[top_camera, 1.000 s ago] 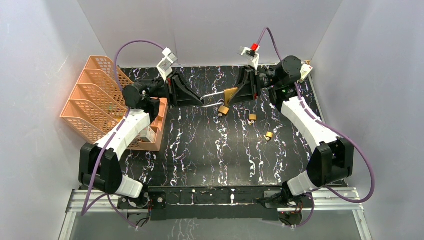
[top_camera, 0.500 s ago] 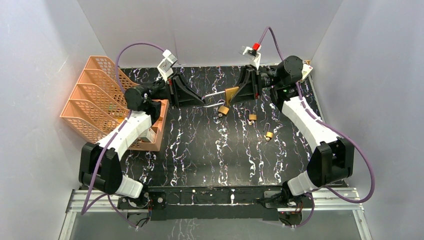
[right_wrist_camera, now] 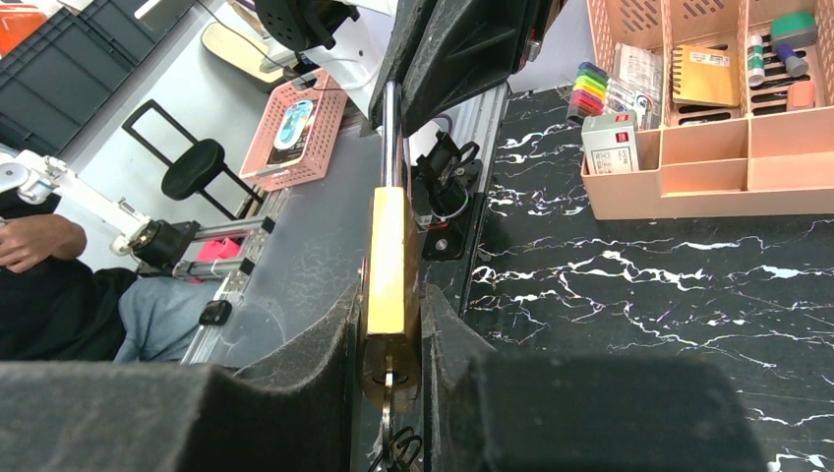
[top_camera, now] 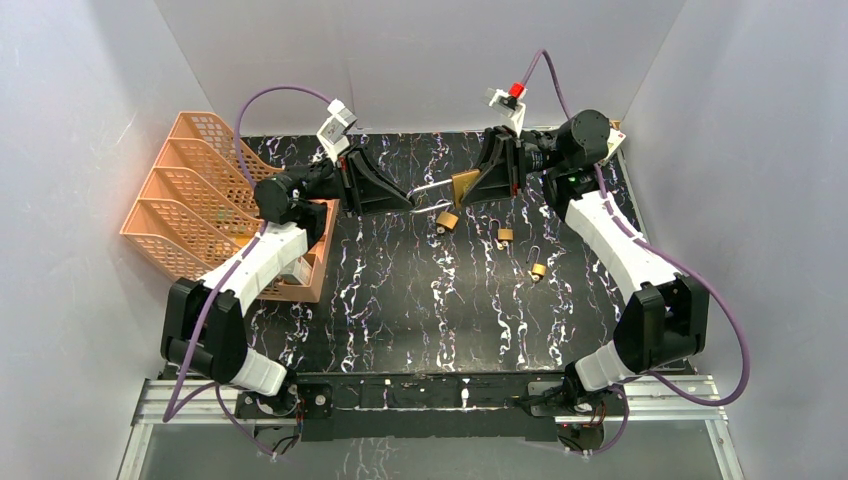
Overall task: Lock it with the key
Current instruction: Lock the lock.
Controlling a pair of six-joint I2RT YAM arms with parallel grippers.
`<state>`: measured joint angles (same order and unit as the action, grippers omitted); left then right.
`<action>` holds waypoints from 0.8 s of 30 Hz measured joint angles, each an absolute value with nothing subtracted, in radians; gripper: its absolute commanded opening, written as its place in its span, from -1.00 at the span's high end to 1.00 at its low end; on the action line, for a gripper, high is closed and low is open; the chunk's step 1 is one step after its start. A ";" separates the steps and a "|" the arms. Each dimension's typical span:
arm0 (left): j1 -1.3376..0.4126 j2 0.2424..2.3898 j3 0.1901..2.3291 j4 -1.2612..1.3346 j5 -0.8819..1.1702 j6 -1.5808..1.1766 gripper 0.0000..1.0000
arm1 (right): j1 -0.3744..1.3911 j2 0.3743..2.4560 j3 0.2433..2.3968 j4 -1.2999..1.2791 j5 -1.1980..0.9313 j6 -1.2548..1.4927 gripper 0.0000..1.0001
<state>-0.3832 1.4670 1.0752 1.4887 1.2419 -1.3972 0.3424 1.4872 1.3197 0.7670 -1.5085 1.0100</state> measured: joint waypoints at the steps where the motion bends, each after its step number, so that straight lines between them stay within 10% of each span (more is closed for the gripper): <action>1: -0.383 1.468 1.075 1.490 1.242 -1.399 1.00 | 0.342 1.488 1.320 0.767 -1.509 1.010 1.00; 24: -0.400 1.513 1.076 1.567 1.235 -1.427 1.00 | 0.342 1.505 1.328 0.822 -1.509 1.011 1.00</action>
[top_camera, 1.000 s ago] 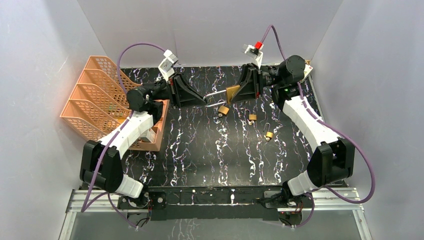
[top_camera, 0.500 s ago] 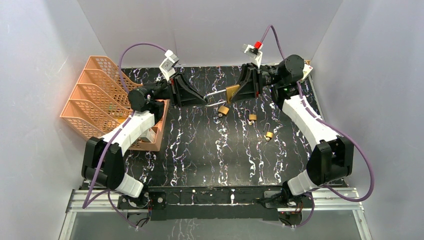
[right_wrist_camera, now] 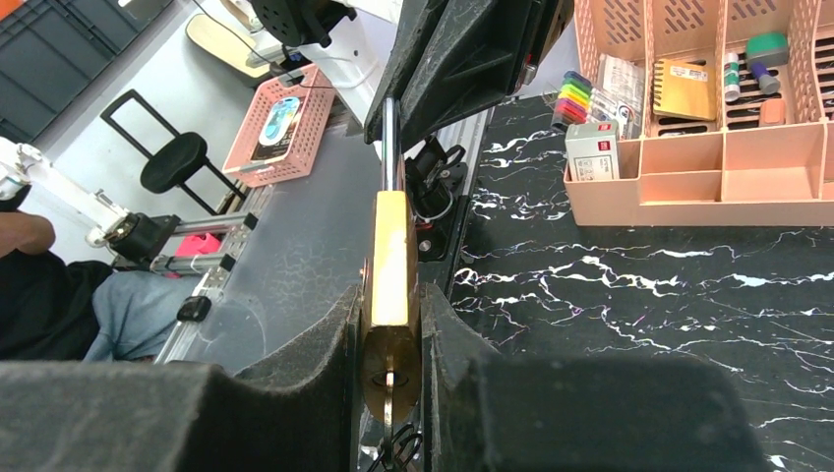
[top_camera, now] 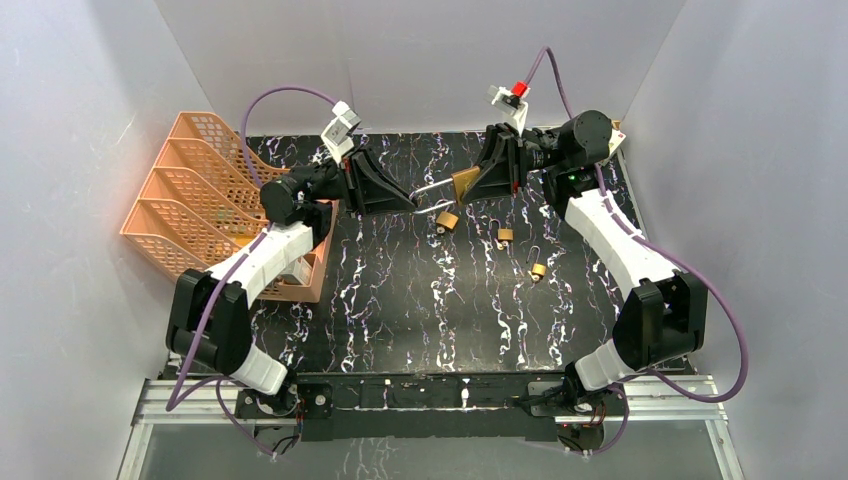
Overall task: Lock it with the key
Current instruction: Lock the lock.
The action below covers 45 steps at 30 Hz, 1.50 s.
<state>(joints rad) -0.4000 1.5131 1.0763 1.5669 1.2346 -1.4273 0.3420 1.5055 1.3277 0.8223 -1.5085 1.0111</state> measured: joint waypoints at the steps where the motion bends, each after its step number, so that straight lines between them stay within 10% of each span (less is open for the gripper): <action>1: -0.400 1.516 1.078 1.570 1.235 -1.430 1.00 | 0.342 1.505 1.328 0.826 -1.509 1.011 1.00; 45: -0.434 1.652 1.223 1.642 1.105 -1.429 1.00 | 0.379 1.589 1.311 1.184 -1.502 1.100 1.00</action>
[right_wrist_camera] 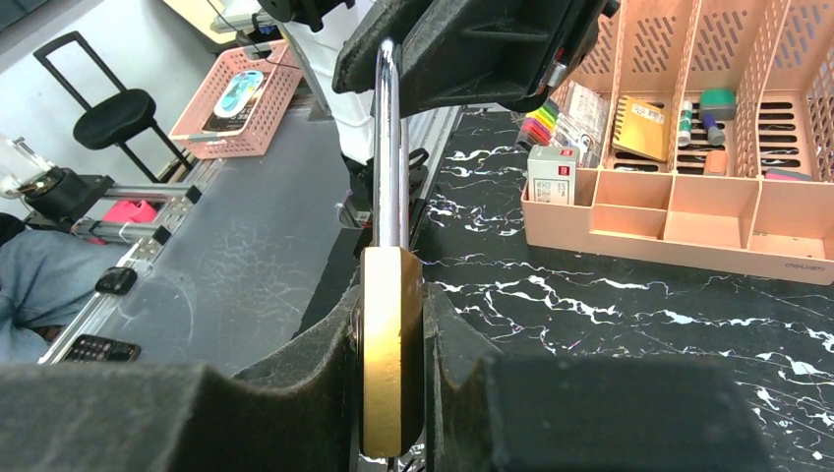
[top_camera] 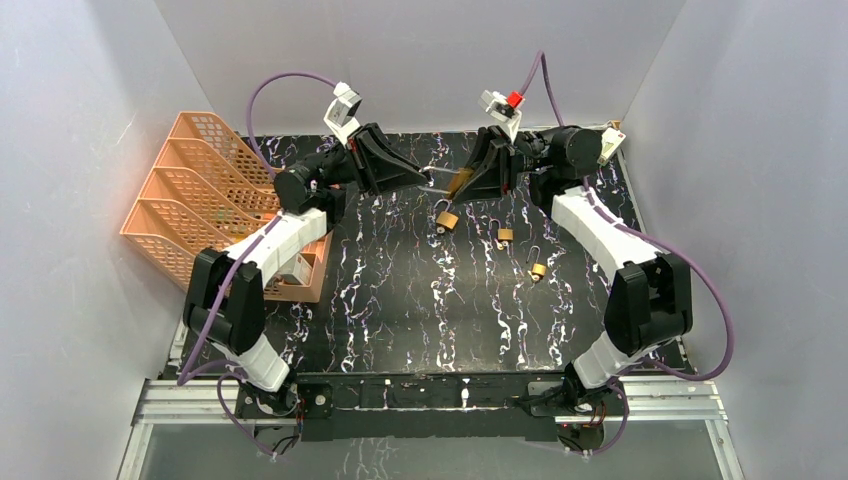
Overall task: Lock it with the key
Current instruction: Lock the lock.
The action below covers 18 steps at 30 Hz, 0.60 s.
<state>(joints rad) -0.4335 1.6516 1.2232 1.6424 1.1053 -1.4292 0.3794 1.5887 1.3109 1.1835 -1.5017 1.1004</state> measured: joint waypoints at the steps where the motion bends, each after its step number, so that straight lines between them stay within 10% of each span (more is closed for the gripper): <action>1: -0.435 1.655 1.223 1.643 1.092 -1.430 1.00 | 0.379 1.591 1.311 1.187 -1.500 1.099 1.00; 18: -0.461 1.542 1.153 1.425 0.959 -1.224 1.00 | 0.403 1.557 1.311 0.972 -1.463 0.949 1.00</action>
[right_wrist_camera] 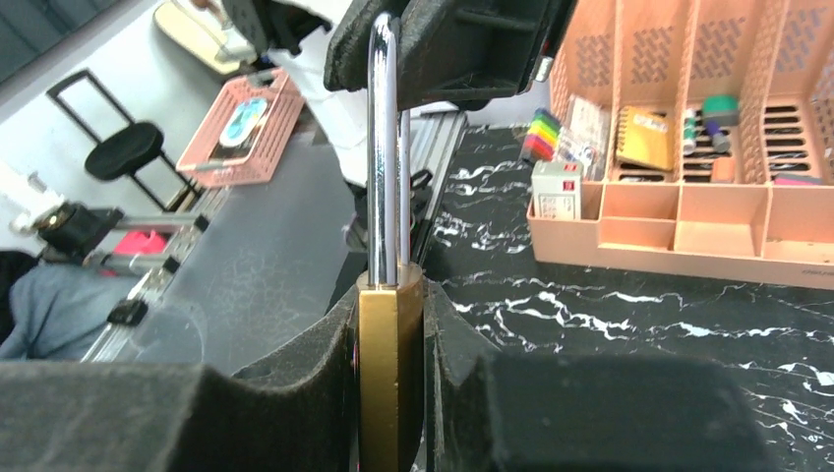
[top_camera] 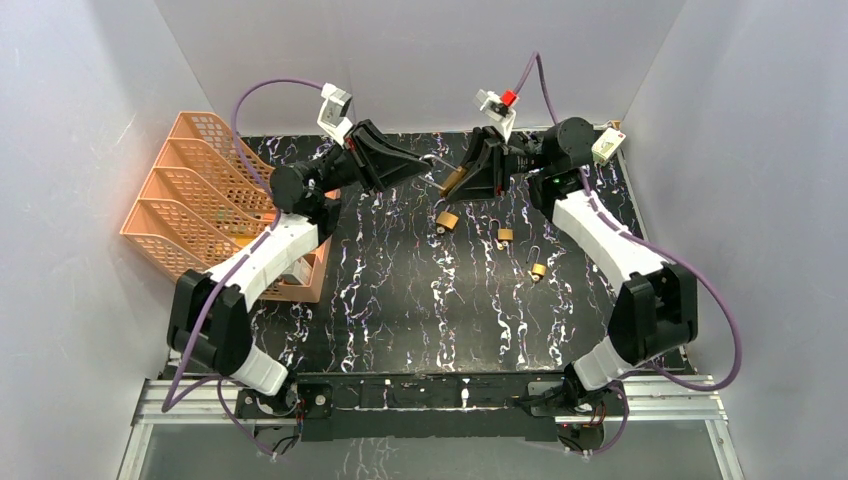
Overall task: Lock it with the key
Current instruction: Lock the lock.
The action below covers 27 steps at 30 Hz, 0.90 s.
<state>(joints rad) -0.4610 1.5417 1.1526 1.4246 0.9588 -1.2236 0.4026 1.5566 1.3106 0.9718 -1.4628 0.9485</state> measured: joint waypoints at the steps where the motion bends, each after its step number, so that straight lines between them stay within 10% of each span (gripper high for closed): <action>1: -0.460 1.525 1.153 1.385 0.950 -1.192 1.00 | 0.403 1.538 1.311 0.908 -1.440 0.908 1.00; 27: -0.440 1.432 1.187 0.971 0.847 -0.830 1.00 | 0.430 1.419 1.240 0.519 -1.139 0.707 1.00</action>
